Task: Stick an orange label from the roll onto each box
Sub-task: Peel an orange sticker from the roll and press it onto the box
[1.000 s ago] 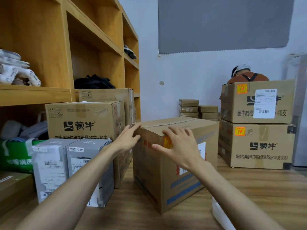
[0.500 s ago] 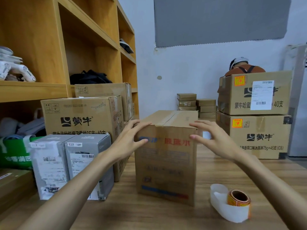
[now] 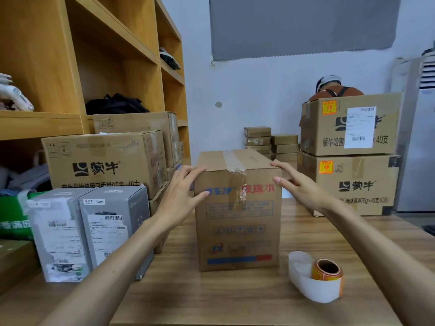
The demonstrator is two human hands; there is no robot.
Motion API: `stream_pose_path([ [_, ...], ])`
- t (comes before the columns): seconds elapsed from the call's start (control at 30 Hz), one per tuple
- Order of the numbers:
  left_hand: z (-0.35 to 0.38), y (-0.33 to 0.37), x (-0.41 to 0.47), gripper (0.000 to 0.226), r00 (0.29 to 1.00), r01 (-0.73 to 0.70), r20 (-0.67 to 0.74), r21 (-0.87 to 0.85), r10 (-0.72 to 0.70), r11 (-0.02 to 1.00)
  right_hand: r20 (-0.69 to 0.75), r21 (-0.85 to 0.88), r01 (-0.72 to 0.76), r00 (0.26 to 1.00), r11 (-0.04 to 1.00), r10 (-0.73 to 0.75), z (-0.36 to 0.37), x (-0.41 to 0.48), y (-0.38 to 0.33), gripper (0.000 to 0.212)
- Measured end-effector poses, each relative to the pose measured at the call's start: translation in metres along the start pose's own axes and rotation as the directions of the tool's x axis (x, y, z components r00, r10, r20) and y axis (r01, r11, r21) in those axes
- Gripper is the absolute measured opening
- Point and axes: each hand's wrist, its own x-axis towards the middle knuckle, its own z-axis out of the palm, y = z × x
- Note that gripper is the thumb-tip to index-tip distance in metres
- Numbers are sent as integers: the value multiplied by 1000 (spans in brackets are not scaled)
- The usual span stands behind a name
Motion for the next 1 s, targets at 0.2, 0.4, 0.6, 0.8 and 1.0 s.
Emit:
stream_pose_path([
  [0.2, 5, 25, -2, 57, 988, -65, -128, 135, 82, 989, -50, -189, 51, 997, 981, -62, -11, -21, -9, 48],
  [0.4, 64, 88, -37, 35, 960, -279, -23, -28, 278, 960, -17, -474, -94, 995, 876, 97, -26, -91, 46, 28],
  [0.6, 160, 134, -71, 27, 939, -39, 312, -325, 146, 945, -1, -475, -185, 978, 861, 210, -22, -153, 75, 7],
  [0.8, 211, 164, -100, 11, 922, 163, 386, -458, 31, 874, 45, -387, -159, 981, 908, 191, -9, -174, 88, 13],
  [1.0, 226, 170, -109, 9, 870, 308, 492, -474, -42, 825, 62, -377, -225, 962, 898, 267, -1, -177, 97, 23],
])
